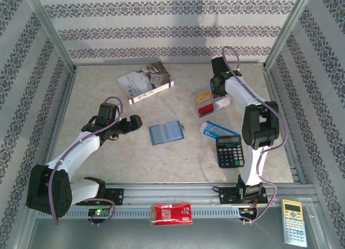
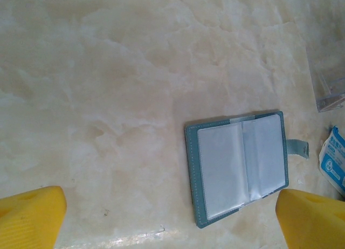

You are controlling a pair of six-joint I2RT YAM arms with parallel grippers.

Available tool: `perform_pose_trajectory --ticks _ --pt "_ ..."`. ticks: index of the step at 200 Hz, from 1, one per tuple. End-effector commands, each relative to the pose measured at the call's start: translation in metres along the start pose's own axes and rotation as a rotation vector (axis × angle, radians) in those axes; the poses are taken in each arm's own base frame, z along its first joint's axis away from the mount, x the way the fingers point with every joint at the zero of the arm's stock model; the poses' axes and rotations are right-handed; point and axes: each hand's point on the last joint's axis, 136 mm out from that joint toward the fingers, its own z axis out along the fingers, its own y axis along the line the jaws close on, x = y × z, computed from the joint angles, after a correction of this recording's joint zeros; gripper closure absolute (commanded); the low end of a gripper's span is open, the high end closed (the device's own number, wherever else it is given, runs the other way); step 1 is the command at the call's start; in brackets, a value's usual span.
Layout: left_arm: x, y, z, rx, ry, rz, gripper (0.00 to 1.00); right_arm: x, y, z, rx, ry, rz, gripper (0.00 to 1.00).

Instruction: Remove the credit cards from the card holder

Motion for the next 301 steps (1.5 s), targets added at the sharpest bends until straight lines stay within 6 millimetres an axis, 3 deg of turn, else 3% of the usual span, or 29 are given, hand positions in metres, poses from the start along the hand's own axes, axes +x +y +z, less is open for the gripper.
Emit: perform_pose_trajectory --ticks 1,37,70,103,149,177,222,301 --pt "0.002 0.003 -0.002 -0.001 0.004 -0.017 0.00 -0.009 0.006 -0.016 -0.028 -0.017 -0.040 0.78" --pt "0.001 0.003 -0.003 -0.006 -0.001 -0.017 0.00 -0.012 0.005 -0.046 -0.065 -0.042 -0.163 0.66" --pt "-0.001 0.009 -0.002 -0.031 -0.016 -0.023 0.00 0.020 0.009 -0.071 -0.136 0.031 -0.400 0.57" --pt "-0.005 0.018 -0.003 -0.067 -0.039 -0.049 0.00 0.079 0.010 -0.095 -0.232 0.133 -0.708 0.46" --pt "-0.008 0.029 -0.002 -0.089 -0.065 -0.102 0.00 0.197 -0.002 -0.121 -0.324 0.297 -1.113 0.36" --pt "-0.009 0.036 -0.002 -0.103 -0.074 -0.130 0.00 0.261 -0.021 -0.123 -0.315 0.399 -1.292 0.36" --pt "-0.010 0.044 -0.005 -0.126 -0.082 -0.152 0.00 0.328 -0.039 -0.114 -0.277 0.490 -1.437 0.32" --pt "-0.004 0.050 -0.007 -0.141 -0.069 -0.153 0.00 0.367 -0.055 -0.083 -0.196 0.577 -1.464 0.21"
